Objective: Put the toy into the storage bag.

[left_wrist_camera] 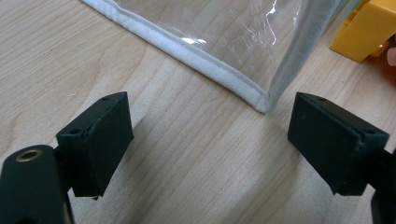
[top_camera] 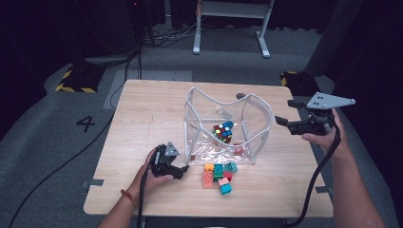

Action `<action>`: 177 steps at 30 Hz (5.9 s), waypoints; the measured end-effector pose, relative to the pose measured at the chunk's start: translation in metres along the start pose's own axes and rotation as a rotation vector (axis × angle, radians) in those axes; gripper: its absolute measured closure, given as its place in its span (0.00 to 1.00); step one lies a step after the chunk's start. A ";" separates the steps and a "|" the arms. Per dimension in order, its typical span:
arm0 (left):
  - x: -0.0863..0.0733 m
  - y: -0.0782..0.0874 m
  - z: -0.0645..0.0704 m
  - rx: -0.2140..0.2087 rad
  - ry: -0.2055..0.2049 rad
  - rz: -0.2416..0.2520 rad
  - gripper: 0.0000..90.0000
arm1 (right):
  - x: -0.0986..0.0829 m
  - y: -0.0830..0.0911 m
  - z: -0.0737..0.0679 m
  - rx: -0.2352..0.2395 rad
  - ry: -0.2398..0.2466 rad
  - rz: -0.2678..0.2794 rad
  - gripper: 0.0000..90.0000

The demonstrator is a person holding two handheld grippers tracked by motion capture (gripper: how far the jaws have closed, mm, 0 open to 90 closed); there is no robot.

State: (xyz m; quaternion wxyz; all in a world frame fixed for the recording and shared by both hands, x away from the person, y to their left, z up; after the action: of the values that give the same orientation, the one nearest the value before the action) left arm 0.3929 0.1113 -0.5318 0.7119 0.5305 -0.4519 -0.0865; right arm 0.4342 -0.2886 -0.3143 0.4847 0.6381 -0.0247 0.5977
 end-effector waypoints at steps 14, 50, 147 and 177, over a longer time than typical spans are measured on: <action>0.000 0.000 0.000 0.000 -0.002 0.000 0.16 | -0.049 -0.002 -0.021 0.007 -0.009 -0.011 0.28; 0.000 0.000 0.000 -0.004 -0.003 0.000 0.16 | -0.130 -0.071 -0.110 0.249 0.049 -0.148 0.50; 0.000 0.000 0.000 0.000 -0.003 -0.001 0.16 | -0.133 -0.033 -0.009 0.033 -0.136 -0.111 0.76; 0.000 0.000 0.000 -0.001 -0.001 0.000 0.16 | -0.015 -0.005 0.052 -0.094 -0.093 -0.022 0.76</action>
State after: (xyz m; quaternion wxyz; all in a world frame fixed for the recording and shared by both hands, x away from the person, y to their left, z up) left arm 0.3930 0.1113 -0.5317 0.7120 0.5302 -0.4522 -0.0871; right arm 0.4714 -0.3278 -0.3197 0.5191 0.6420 -0.0684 0.5601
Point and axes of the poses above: each handheld gripper's, and its own axes: y roughly backward along the jaws, x roughly out of its top, z roughly to its right, the point moved 4 cm from there along -y, roughly forward along the jaws, and after that the axes turned 9 degrees about -z, right-handed, at the moved point
